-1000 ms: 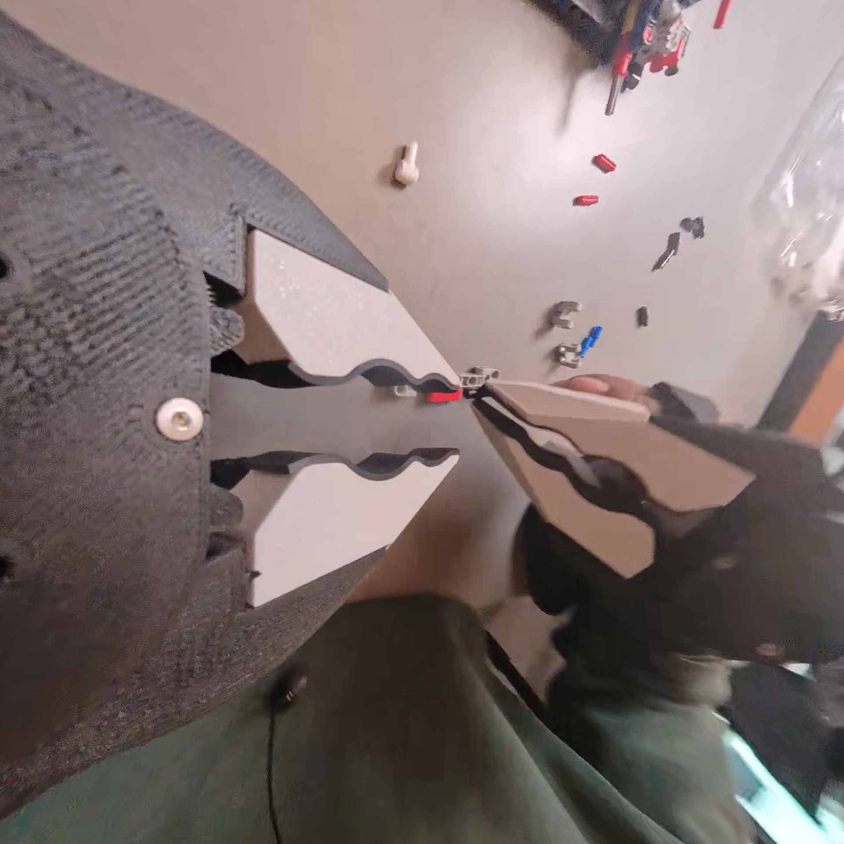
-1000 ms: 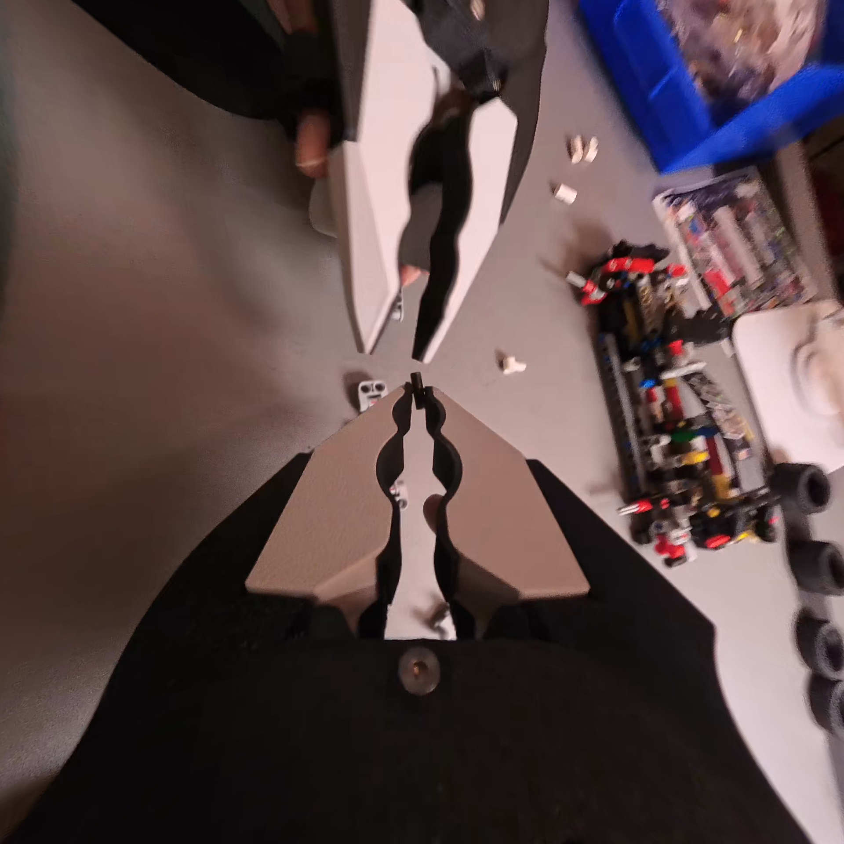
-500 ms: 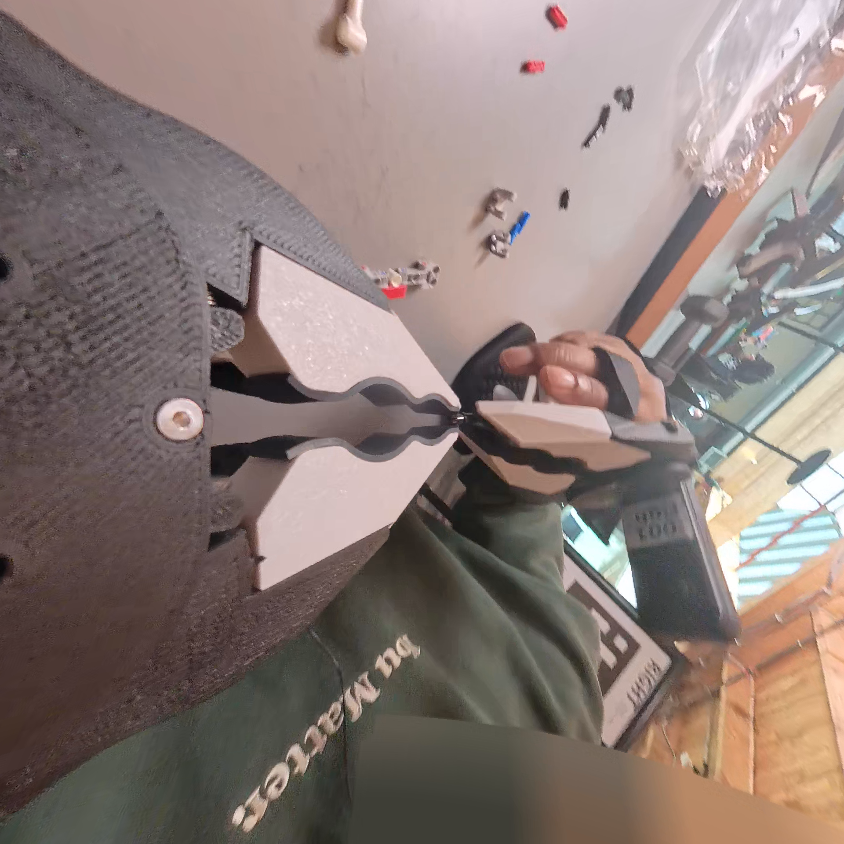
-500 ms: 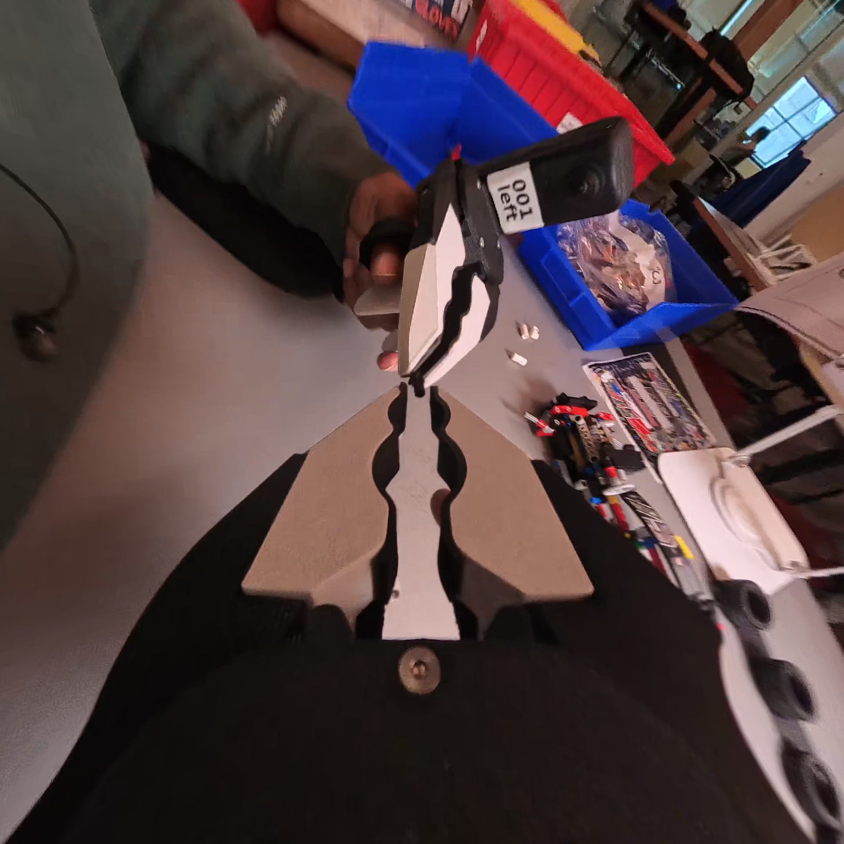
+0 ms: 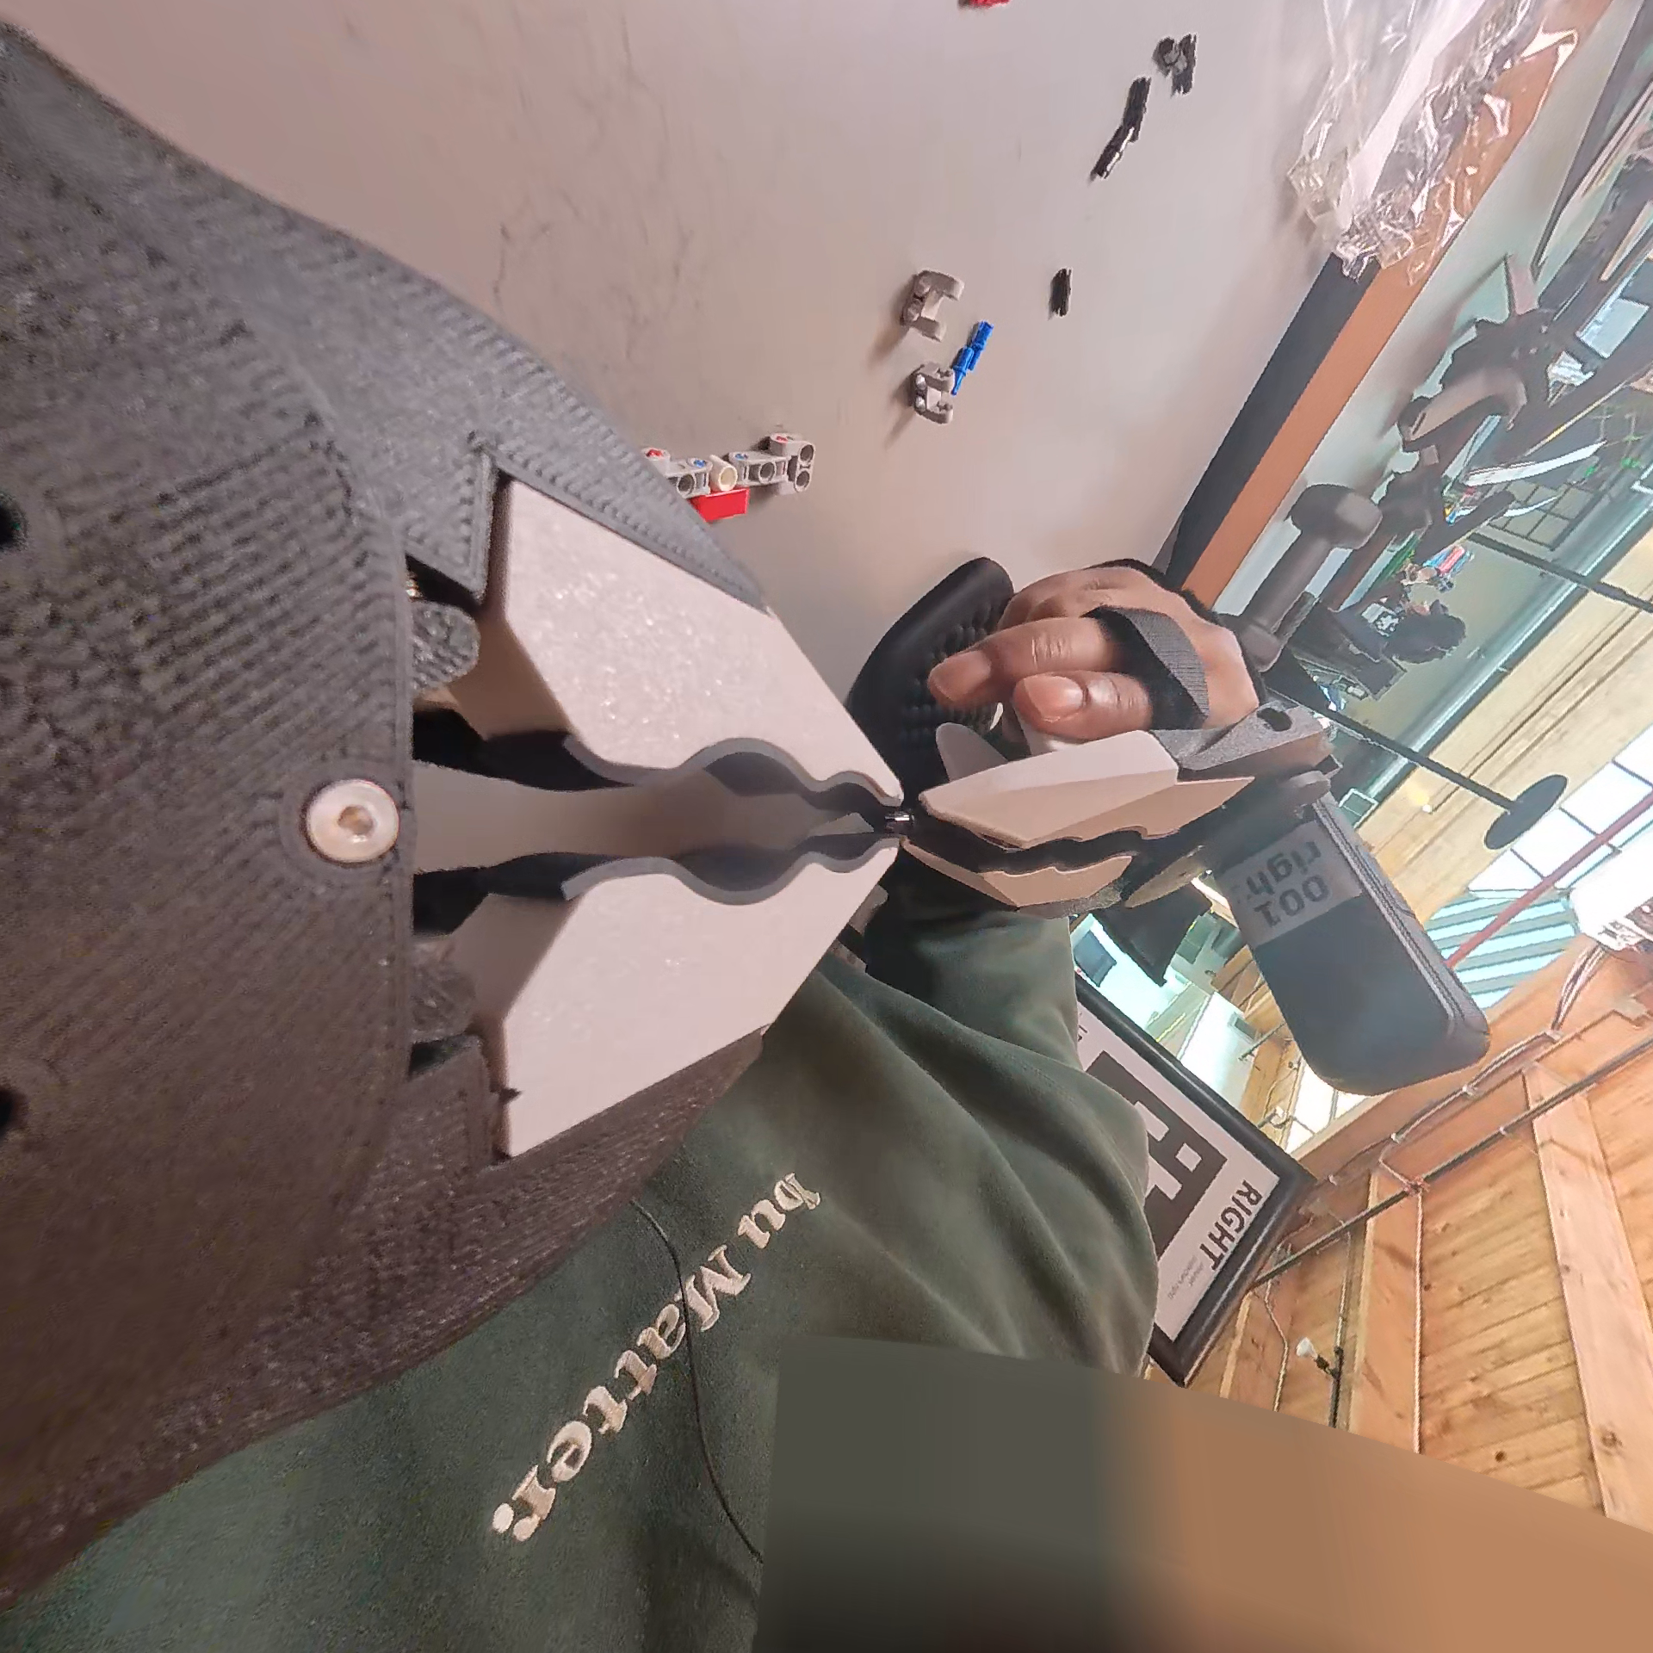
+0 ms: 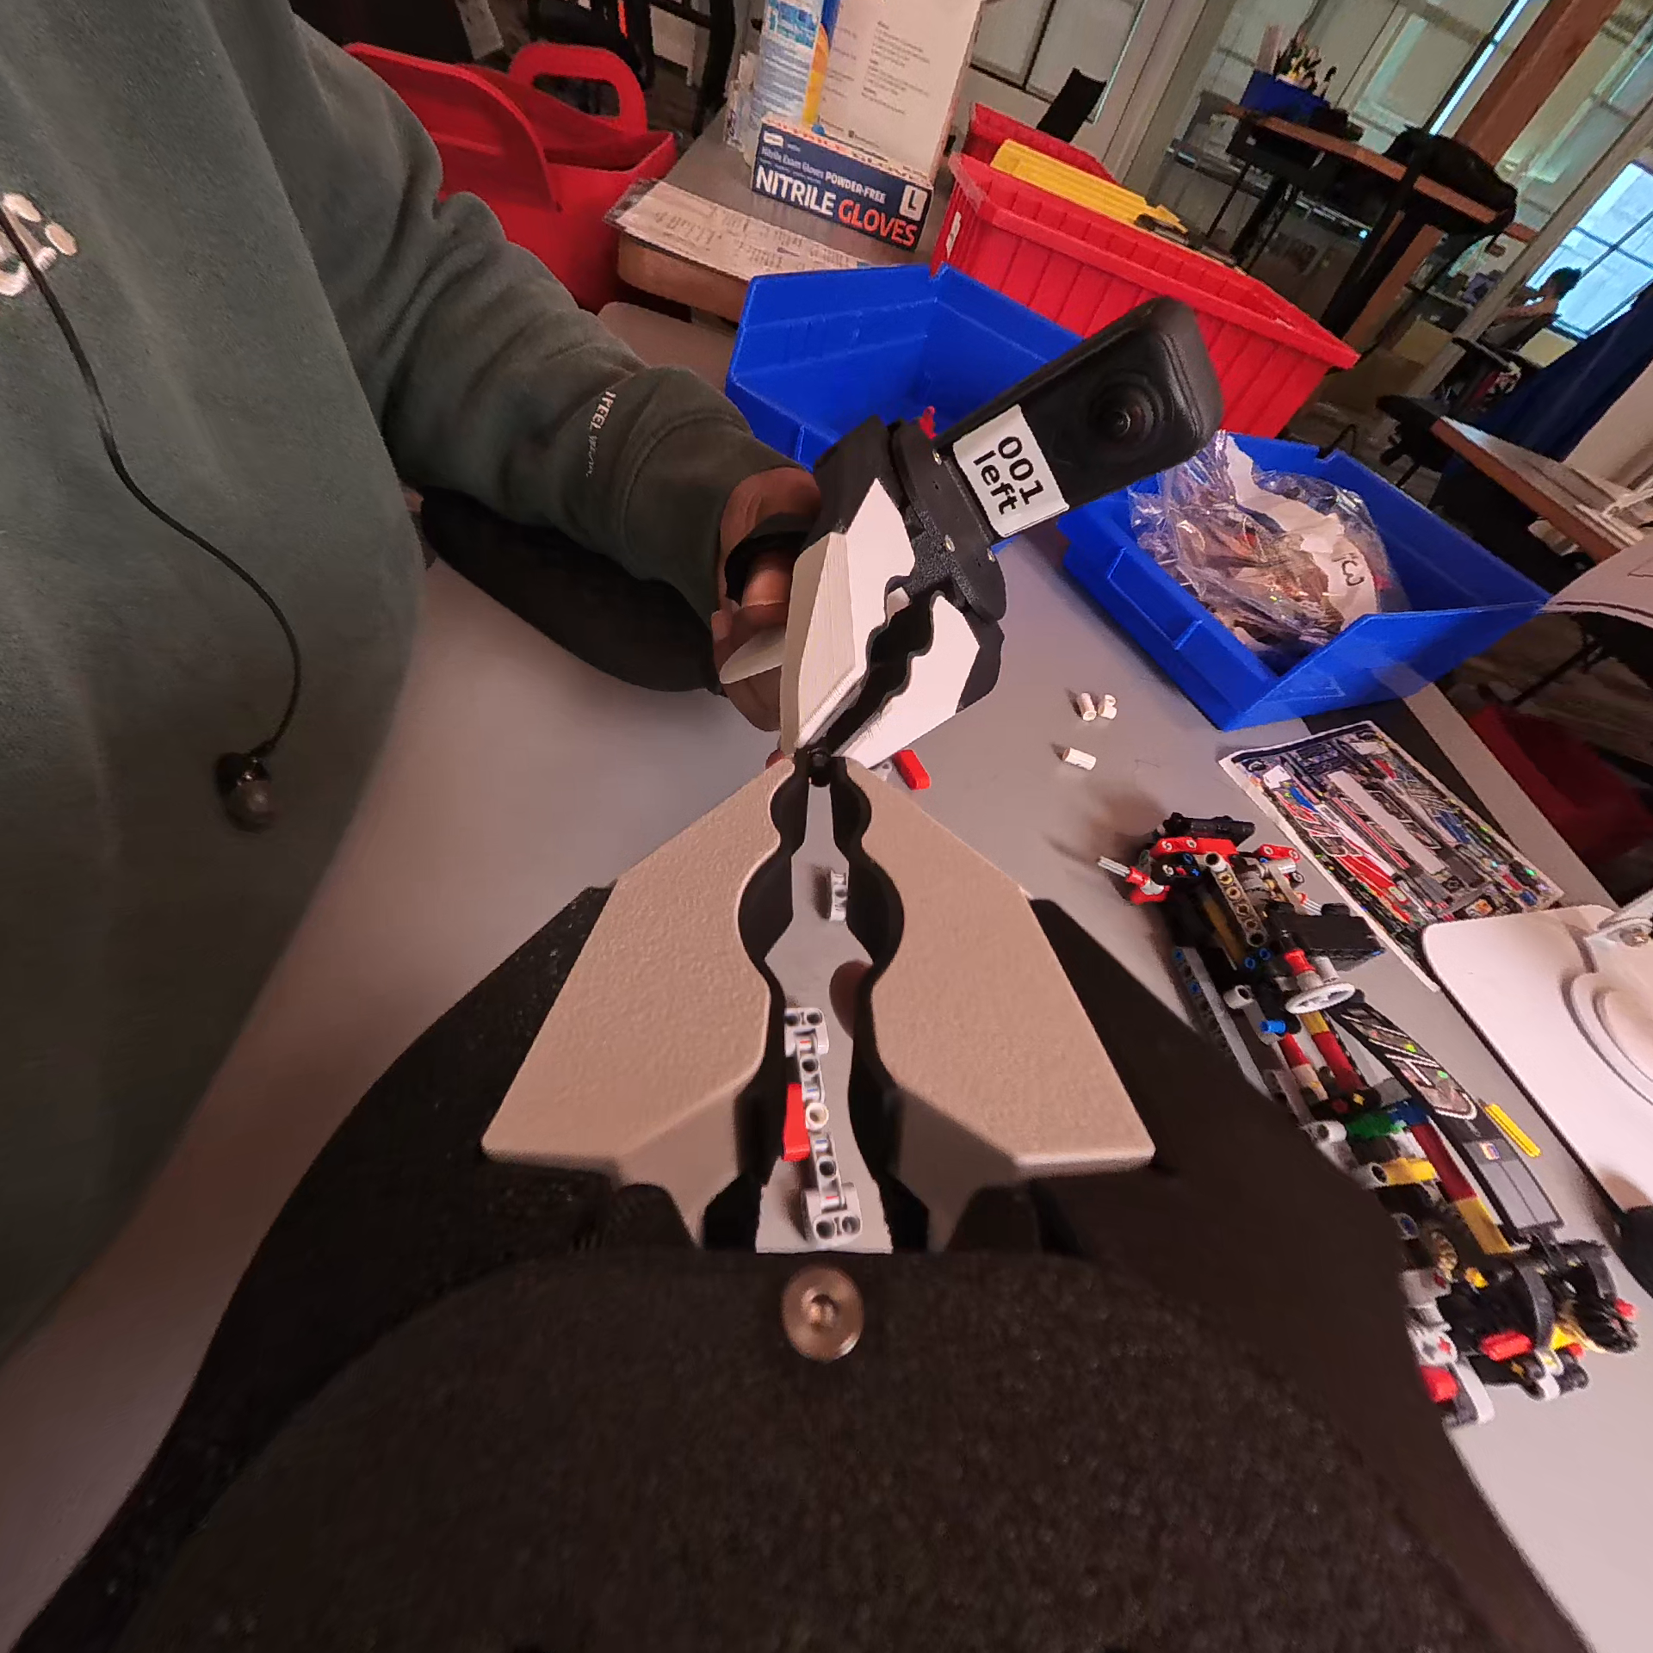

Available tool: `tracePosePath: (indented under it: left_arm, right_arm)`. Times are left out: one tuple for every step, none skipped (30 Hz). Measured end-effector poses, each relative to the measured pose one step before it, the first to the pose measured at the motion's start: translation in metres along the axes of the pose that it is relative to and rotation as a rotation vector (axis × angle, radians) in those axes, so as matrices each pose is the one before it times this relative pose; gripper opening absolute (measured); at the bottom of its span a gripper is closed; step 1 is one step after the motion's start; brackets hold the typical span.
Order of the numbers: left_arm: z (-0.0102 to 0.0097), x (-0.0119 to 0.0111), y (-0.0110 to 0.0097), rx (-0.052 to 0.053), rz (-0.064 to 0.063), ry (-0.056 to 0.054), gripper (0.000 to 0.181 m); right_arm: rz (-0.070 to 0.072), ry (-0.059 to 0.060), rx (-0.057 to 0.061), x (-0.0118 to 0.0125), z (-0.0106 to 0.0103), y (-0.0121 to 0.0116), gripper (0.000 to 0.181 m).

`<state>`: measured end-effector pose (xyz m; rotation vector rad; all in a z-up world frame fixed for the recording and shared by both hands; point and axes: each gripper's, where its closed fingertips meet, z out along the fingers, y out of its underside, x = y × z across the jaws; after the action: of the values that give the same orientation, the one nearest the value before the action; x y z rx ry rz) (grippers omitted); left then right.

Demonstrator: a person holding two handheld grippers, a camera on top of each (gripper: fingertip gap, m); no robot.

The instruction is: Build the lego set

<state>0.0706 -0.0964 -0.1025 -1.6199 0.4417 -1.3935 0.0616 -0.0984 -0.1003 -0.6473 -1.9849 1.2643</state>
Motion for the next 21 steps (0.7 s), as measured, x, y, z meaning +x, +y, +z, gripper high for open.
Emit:
tracePosePath:
  left_arm:
    - [-0.00001, -0.00137, 0.00028, 0.0004, -0.0046, -0.0056, 0.002]
    - [0.00009, -0.00210, 0.00054, -0.0001, -0.0023, -0.0103, 0.002]
    - [0.00010, -0.00298, 0.00083, -0.0025, 0.0048, -0.0186, 0.002]
    - [0.00019, -0.00342, 0.00101, -0.0046, 0.0123, -0.0245, 0.002]
    - [0.00014, -0.00308, 0.00108, -0.0071, 0.0168, -0.0246, 0.002]
    - [0.00023, -0.00272, 0.00128, -0.0108, 0.0213, -0.0259, 0.003]
    - [0.00053, -0.00262, 0.00149, -0.0139, 0.0274, -0.0276, 0.003]
    - [0.00061, -0.00224, 0.00180, -0.0159, 0.0310, -0.0280, 0.003]
    - [0.00071, -0.00295, 0.00185, -0.0165, 0.0314, -0.0321, 0.004]
    - [0.00043, -0.00368, 0.00219, -0.0175, 0.0300, -0.0354, 0.006]
    - [0.00019, -0.00444, 0.00307, -0.0225, 0.0282, -0.0373, 0.008]
    - [0.00024, -0.00595, 0.00460, -0.0312, 0.0274, -0.0448, 0.010]
    - [0.00051, -0.00641, 0.00616, -0.0396, 0.0294, -0.0464, 0.013]
    - [0.00114, -0.00528, 0.00703, -0.0437, 0.0300, -0.0397, 0.017]
    - [0.00180, -0.00455, 0.00710, -0.0438, 0.0293, -0.0362, 0.019]
    - [0.00243, -0.00322, 0.00717, -0.0441, 0.0290, -0.0290, 0.023]
    - [0.00318, -0.00179, 0.00706, -0.0444, 0.0271, -0.0199, 0.026]
    - [0.00354, -0.00118, 0.00650, -0.0423, 0.0244, -0.0168, 0.028]
    - [0.00377, -0.00044, 0.00600, -0.0402, 0.0227, -0.0110, 0.030]
    - [0.00374, 0.00024, 0.00519, -0.0365, 0.0200, -0.0051, 0.032]
    - [0.00351, 0.00012, 0.00357, -0.0284, 0.0166, -0.0054, 0.034]
  right_arm:
    - [0.0042, 0.0004, -0.0076, 0.00049, 0.00004, 0.00132, 0.003]
    - [0.0105, -0.0009, -0.0099, 0.00065, 0.00003, 0.00193, 0.003]
    - [0.0130, -0.0009, -0.0137, 0.00092, 0.00019, 0.00275, 0.003]
    - [0.0119, 0.0010, -0.0158, 0.00119, 0.00015, 0.00327, 0.003]
    - [0.0127, 0.0000, -0.0127, 0.00084, 0.00026, 0.00268, 0.003]
    - [0.0155, -0.0014, -0.0141, 0.00071, 0.00020, 0.00267, 0.003]
    - [0.0135, -0.0035, -0.0158, 0.00048, 0.00027, 0.00277, 0.003]
    - [0.0065, -0.0056, -0.0148, 0.00002, 0.00010, 0.00253, 0.003]
    - [0.0015, -0.0036, -0.0150, 0.00018, -0.00014, 0.00264, 0.003]
    - [0.0016, -0.0017, -0.0177, 0.00073, -0.00041, 0.00309, 0.002]
    - [0.0026, -0.0048, -0.0191, 0.00057, -0.00093, 0.00332, 0.002]
    - [0.0046, -0.0065, -0.0194, 0.00052, -0.00133, 0.00350, 0.002]
    - [0.0062, -0.0024, -0.0200, 0.00128, -0.00157, 0.00374, 0.002]
    - [0.0041, -0.0008, -0.0210, 0.00146, -0.00163, 0.00418, 0.002]
    - [0.0018, 0.0003, -0.0205, 0.00128, -0.00146, 0.00464, 0.002]
    - [0.0012, 0.0032, -0.0178, 0.00170, -0.00131, 0.00466, 0.002]
    - [0.0038, 0.0023, -0.0147, 0.00134, -0.00096, 0.00465, 0.002]
    - [0.0076, -0.0001, -0.0154, 0.00123, -0.00054, 0.00504, 0.002]
    - [0.0073, 0.0003, -0.0170, 0.00132, -0.00021, 0.00522, 0.002]
    - [0.0050, -0.0010, -0.0170, 0.00119, -0.00012, 0.00502, 0.002]
    - [0.0049, -0.0027, -0.0195, 0.00094, 0.00014, 0.00491, 0.002]
